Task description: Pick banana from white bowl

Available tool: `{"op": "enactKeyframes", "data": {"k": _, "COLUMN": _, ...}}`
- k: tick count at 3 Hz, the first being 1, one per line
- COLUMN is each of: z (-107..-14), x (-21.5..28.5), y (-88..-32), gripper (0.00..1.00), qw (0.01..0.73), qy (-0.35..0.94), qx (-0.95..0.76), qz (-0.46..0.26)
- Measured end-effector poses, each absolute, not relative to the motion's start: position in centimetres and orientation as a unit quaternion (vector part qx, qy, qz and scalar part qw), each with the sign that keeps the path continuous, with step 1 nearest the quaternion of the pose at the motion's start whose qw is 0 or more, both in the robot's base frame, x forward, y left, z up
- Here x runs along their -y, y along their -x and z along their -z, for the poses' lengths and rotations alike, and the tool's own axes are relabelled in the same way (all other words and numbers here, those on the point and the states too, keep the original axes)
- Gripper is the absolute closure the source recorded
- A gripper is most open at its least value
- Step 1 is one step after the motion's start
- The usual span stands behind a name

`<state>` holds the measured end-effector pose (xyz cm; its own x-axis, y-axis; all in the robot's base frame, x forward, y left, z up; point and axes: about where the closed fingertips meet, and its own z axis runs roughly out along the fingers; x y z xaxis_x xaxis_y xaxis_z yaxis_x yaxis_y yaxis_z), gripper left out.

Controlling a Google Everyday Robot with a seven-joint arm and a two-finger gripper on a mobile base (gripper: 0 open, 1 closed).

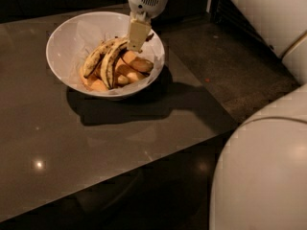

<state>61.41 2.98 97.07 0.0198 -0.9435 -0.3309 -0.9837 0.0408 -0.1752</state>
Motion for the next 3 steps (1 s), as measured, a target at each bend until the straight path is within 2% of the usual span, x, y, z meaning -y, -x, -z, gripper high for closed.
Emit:
{"op": "enactKeyframes", "data": {"k": 2, "z": -98.3, "x": -3.4, "y": -61.2, "gripper": 1.00, "qw": 0.198, "qy": 0.696, "qx": -0.689, "qz": -0.047}}
{"op": "enactKeyframes", "data": {"k": 3, "z": -101.1, "x": -2.9, "y": -56.0, "gripper": 1.00, "qw": 0.218, "qy": 0.695, "qx": -0.683, "qz": -0.049}}
